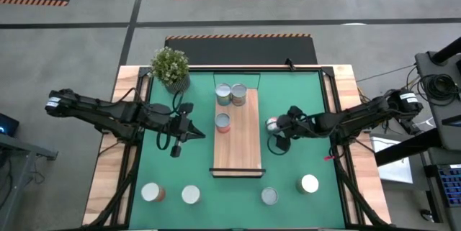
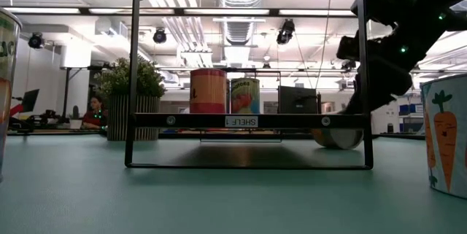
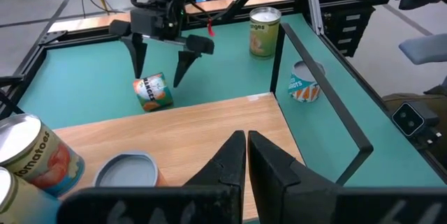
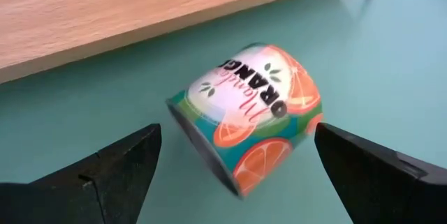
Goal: Pick and place cans onto a shelf
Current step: Put the small canned oranges on the shelf
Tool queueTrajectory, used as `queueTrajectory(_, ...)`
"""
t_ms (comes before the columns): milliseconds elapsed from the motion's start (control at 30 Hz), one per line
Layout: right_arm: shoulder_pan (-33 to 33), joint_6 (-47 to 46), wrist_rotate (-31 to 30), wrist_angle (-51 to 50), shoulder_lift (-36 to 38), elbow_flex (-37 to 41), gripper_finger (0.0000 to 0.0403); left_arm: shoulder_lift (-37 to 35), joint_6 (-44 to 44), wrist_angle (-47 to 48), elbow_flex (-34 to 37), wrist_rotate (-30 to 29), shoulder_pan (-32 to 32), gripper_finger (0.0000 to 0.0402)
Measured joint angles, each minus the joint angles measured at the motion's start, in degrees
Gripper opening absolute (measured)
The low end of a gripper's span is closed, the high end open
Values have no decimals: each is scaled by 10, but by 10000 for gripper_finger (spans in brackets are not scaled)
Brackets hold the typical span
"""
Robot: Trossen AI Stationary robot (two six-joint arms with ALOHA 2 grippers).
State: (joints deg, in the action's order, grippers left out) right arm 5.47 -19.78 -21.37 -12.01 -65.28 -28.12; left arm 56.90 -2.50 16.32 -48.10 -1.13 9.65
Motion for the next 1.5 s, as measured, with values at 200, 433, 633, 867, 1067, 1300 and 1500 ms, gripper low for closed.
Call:
queueTrajectory(200,-16,63,-2,3,-5,-4,368,0,-3,0,0,0,0,0)
queueTrajectory(433,-86,157,90,1,-9,-27,368,0,-15,-3,0,0,0,0)
queueTrajectory(633,-149,212,176,-10,-26,-42,368,0,-26,-9,0,0,0,0)
queueTrajectory(867,-189,209,257,-12,-64,-42,346,0,-31,-20,0,0,0,0)
queueTrajectory(1067,-199,170,301,-13,-62,-42,278,0,-33,-23,0,0,0,0)
queueTrajectory(1300,-201,88,326,-108,-9,-83,241,0,-33,-23,0,0,0,0)
queueTrajectory(1500,-201,-37,362,-143,3,-165,256,0,-33,-23,0,0,0,0)
